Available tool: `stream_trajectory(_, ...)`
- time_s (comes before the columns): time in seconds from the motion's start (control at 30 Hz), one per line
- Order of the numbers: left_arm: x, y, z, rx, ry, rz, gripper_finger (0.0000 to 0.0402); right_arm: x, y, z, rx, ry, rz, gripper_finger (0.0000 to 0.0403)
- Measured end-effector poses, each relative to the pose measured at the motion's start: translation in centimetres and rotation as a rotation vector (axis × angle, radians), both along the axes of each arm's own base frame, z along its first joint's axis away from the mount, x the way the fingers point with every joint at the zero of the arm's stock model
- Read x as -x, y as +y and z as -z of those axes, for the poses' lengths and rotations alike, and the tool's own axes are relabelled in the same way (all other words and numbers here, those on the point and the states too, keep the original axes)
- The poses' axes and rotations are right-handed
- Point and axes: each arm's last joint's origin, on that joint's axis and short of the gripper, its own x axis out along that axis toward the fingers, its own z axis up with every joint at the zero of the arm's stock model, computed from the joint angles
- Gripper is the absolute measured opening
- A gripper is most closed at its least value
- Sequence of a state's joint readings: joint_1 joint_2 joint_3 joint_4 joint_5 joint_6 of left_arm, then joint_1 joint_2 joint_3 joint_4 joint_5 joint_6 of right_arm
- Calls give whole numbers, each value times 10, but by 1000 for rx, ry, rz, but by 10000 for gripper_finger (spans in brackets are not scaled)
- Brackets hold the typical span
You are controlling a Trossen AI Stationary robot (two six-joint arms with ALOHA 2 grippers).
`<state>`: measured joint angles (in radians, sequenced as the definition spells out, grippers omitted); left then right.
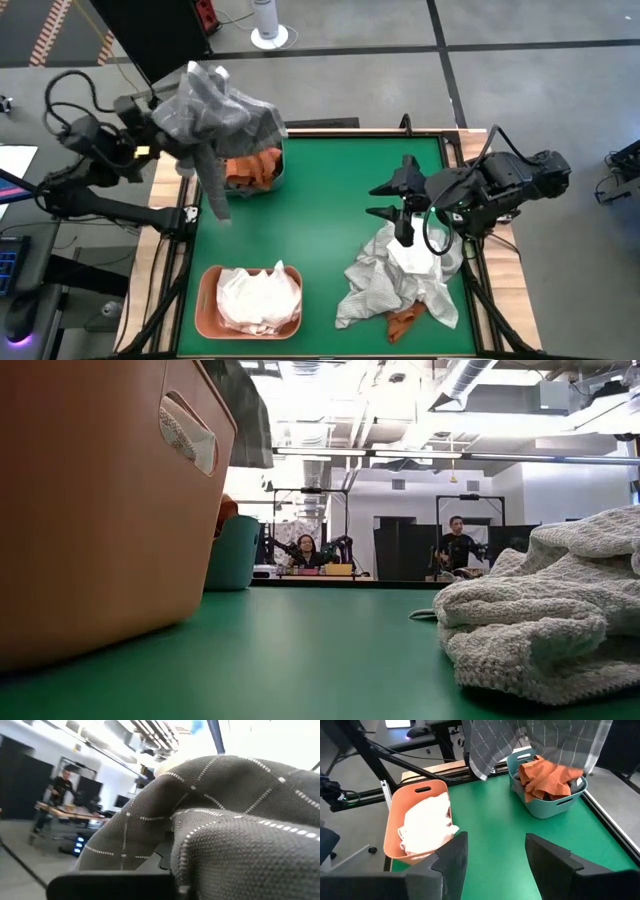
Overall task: Sort microfiber towel by color & place in baskets
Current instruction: Put the black and white microfiber towel into the green bin
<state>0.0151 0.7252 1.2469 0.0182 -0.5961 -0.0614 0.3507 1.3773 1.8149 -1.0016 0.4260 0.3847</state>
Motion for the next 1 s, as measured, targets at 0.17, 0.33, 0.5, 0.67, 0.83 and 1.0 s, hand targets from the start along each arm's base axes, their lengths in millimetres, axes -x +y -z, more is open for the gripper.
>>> stream_trajectory(0.17,32,-2,-4,-5,-95,83,1,0,0,0,2,1,2,223)
stream_trajectory(0.33,37,-2,-9,-52,-128,43,1,0,0,0,9,1,1,223)
stream_trajectory(0.5,14,1,-12,-60,-103,-85,1,-1,-2,0,21,-7,15,223)
stream_trajectory(0.67,-38,8,-3,-13,43,-260,1,-2,-1,-2,14,-24,18,223)
stream_trajectory(0.83,-106,26,15,-26,111,-300,0,-7,0,-2,0,-51,21,223)
stream_trajectory(1.0,-154,50,24,-113,-85,-159,0,-10,2,-2,-30,-59,35,223)
